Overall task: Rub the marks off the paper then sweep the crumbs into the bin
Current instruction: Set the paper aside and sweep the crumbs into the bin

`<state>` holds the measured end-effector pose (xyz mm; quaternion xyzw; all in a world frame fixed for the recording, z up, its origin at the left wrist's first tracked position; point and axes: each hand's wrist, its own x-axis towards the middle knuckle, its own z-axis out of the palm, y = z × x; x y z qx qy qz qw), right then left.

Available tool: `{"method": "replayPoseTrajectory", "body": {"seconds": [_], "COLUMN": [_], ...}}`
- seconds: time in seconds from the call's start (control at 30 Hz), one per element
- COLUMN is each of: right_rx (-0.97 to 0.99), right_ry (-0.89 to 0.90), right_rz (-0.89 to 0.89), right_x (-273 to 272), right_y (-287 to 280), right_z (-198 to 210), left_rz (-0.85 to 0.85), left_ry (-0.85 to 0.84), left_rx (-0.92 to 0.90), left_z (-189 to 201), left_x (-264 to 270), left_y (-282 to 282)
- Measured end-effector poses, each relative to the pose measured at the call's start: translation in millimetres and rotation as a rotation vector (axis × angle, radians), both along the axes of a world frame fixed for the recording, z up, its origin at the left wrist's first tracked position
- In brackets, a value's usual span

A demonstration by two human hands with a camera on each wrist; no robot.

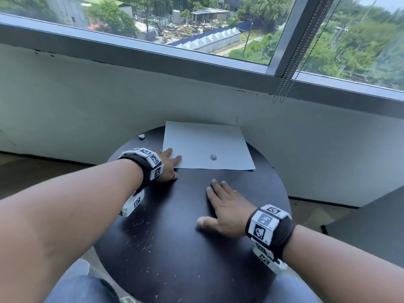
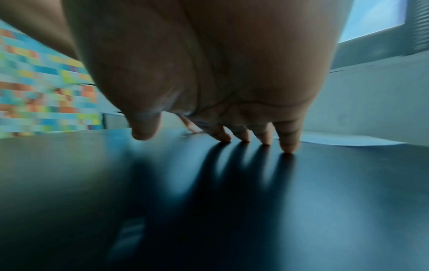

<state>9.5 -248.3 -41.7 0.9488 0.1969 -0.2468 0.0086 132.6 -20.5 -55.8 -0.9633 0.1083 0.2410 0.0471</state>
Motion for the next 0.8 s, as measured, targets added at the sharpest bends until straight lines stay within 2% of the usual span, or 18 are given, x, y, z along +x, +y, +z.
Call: {"method": "replayPoseTrajectory", "body": {"seconds": [0.07, 0.1, 0.17, 0.23, 0.3, 0.37, 0.43, 0.57, 0.63, 0.7, 0.8], "right_rx": [0.119, 0.188, 0.247, 0.169, 0.050, 0.024, 0.041, 0.170, 0.194, 0.106, -0.019], "right_ry": [0.083, 0.102, 0.029, -0.054, -0.078, -0.107, -0.075, -0.012, -0.039, -0.106, -0.088], "right_rz": [0.121, 0.125, 0.013, -0.152, -0.205, -0.121, 0.045, 0.355, 0.252, 0.074, 0.053], "right_x": [-8, -5, 16, 37, 42, 28, 3, -14, 7, 28, 18], "right_y": [0, -4, -18, -28, -22, 0, 27, 53, 49, 42, 45], "right_z": [9, 12, 13, 8, -3, -11, -11, 1, 1, -2, -12], "left_rz": [0.007, 0.011, 0.021, 0.025, 0.030, 0.034, 0.020, -0.096, -0.124, -0.096, -0.054], "left_ry": [0.000, -0.004, -0.019, -0.038, -0.039, -0.019, -0.001, 0.070, 0.112, 0.084, 0.080], "left_rx": [-0.019, -0.035, -0.082, -0.124, -0.145, -0.152, -0.134, -0.094, -0.135, -0.155, -0.112], "left_z": [1, 3, 8, 15, 18, 20, 20, 22, 21, 22, 22], "left_x": [-2, -4, -11, -21, -30, -41, -57, -92, -102, -109, -121], "left_y": [3, 5, 10, 17, 28, 39, 48, 55, 60, 68, 81]}}
